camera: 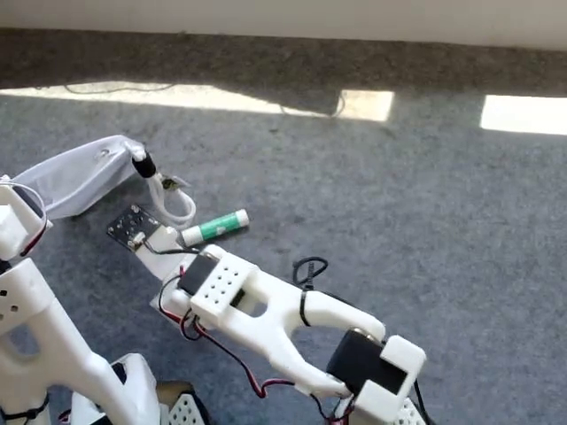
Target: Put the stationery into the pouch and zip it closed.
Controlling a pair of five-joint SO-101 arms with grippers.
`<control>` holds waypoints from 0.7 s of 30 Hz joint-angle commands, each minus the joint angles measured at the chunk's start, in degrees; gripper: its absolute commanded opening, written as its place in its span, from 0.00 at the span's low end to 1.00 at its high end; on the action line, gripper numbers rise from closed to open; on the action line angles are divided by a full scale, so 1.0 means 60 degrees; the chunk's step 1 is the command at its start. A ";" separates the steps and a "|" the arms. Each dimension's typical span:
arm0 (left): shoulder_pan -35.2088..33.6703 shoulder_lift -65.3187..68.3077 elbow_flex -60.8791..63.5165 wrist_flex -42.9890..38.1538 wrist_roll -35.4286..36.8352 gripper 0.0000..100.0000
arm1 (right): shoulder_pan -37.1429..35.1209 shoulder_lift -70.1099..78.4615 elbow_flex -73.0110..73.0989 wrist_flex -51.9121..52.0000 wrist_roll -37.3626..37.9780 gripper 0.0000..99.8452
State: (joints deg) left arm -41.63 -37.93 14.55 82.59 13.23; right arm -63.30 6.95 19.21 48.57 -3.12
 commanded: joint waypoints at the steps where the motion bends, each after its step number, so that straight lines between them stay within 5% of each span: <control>1: -0.0095 0.0037 0.0007 -0.0220 0.0088 0.01 | -0.0051 0.0315 -0.0886 -0.0183 0.0103 0.14; 21: -0.0095 0.0037 0.0007 -0.0220 0.0059 0.01 | 0.0066 0.1839 -0.1326 -0.0139 0.0835 0.13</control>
State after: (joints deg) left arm -41.63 -37.93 14.55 82.59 13.23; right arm -63.30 17.93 12.97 48.57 0.31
